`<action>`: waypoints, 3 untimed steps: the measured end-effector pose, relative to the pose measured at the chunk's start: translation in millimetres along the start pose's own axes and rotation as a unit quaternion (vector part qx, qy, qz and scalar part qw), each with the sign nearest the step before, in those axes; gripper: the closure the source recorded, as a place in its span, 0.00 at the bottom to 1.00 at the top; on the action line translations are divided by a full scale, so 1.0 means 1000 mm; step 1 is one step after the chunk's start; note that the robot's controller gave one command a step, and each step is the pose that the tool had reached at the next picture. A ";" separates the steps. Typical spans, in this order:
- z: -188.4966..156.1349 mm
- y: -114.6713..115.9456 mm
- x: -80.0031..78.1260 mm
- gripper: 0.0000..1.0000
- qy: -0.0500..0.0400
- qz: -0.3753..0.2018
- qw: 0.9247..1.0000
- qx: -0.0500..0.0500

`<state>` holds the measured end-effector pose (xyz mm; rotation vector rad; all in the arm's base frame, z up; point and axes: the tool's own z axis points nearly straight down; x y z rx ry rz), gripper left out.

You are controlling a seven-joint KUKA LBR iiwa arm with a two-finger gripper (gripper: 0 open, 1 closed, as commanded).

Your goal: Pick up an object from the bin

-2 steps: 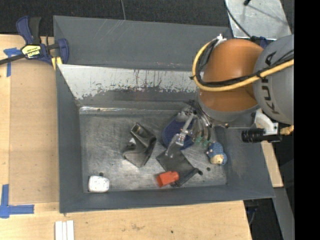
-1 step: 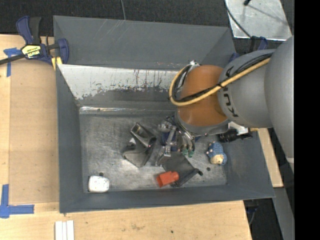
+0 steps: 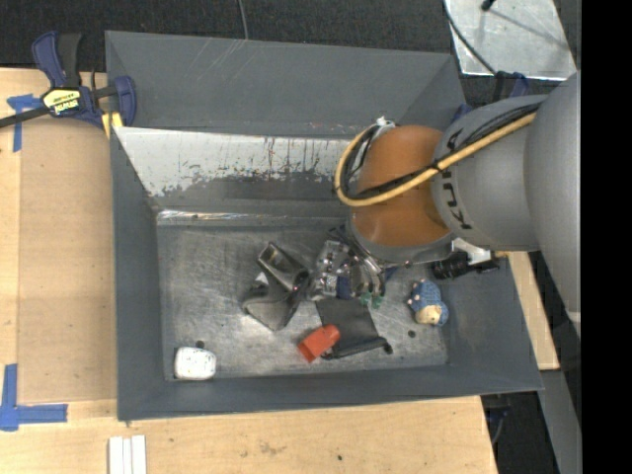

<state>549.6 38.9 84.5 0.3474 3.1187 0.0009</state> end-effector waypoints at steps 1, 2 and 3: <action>-0.159 -0.002 -0.006 1.00 -0.004 -0.039 0.999 -0.001; -0.039 -0.096 -0.060 1.00 0.003 -0.058 0.998 0.002; -0.044 -0.091 -0.061 0.00 0.000 -0.061 0.998 0.000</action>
Offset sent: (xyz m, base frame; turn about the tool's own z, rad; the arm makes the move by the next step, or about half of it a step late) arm 0.0023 -0.0025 0.1531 -0.0776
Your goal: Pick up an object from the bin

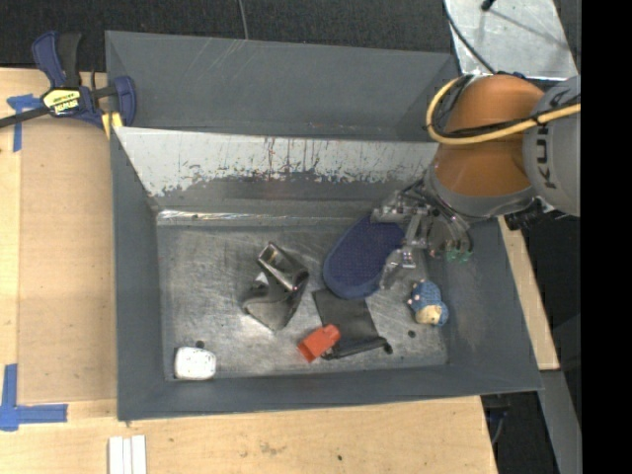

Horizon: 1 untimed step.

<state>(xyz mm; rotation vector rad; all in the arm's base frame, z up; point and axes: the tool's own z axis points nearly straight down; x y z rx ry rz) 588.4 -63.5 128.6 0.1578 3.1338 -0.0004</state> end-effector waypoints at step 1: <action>0.050 0.033 -0.009 0.00 -0.006 -0.005 1.000 0.005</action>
Offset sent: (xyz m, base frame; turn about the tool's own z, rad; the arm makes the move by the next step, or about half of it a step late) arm 0.0062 0.0386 -0.0586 -0.0117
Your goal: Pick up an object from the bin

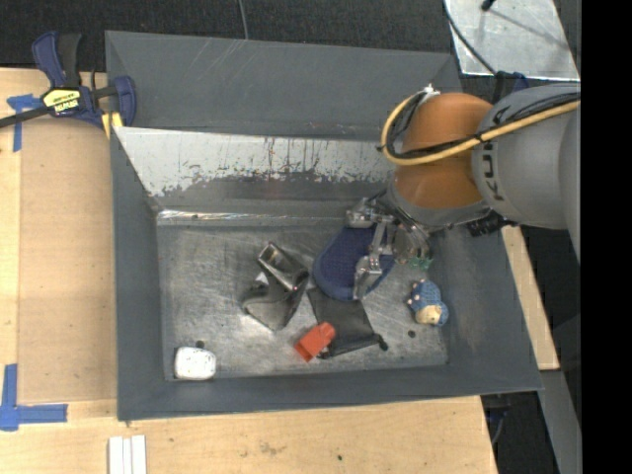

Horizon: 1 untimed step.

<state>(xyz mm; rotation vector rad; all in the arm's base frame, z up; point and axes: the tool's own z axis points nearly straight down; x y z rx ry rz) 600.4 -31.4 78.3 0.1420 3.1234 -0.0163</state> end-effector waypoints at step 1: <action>-0.002 0.000 -0.001 1.00 -0.002 0.001 1.000 -0.001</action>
Offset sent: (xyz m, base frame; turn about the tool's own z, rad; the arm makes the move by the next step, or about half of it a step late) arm 0.0000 0.0000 0.0000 0.0000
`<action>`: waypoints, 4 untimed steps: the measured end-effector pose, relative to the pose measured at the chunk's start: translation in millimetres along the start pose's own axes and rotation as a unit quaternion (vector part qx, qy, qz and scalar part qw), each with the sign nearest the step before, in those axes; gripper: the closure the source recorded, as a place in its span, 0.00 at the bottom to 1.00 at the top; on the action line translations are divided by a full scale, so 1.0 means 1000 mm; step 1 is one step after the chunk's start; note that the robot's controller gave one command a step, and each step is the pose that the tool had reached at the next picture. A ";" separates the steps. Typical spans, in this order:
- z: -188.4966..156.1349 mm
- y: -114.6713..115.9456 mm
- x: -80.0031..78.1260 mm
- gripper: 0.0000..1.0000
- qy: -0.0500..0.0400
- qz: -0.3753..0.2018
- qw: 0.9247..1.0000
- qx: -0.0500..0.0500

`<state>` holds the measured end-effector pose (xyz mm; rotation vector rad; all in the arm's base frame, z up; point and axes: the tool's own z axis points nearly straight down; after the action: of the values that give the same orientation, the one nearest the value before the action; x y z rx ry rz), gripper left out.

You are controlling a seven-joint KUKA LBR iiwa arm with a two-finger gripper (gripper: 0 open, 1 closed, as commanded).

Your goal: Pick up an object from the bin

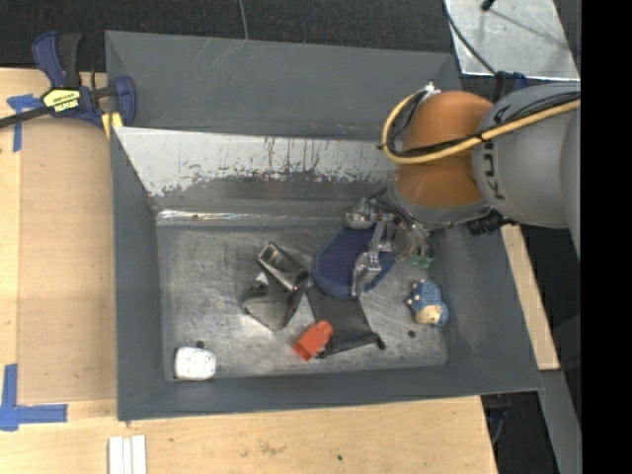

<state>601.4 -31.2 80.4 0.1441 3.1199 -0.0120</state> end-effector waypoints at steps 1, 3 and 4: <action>-0.168 -0.041 -0.018 1.00 0.002 -0.238 0.971 -0.004; -0.002 -0.003 -0.012 0.00 0.010 -0.206 0.978 -0.006; -0.007 -0.004 -0.014 1.00 0.006 -0.205 0.979 -0.005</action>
Offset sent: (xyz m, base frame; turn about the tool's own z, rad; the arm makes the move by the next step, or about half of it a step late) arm 0.0092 -0.0395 0.1639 -0.4836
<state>615.1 -36.8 87.9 -0.5008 3.0963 -0.0017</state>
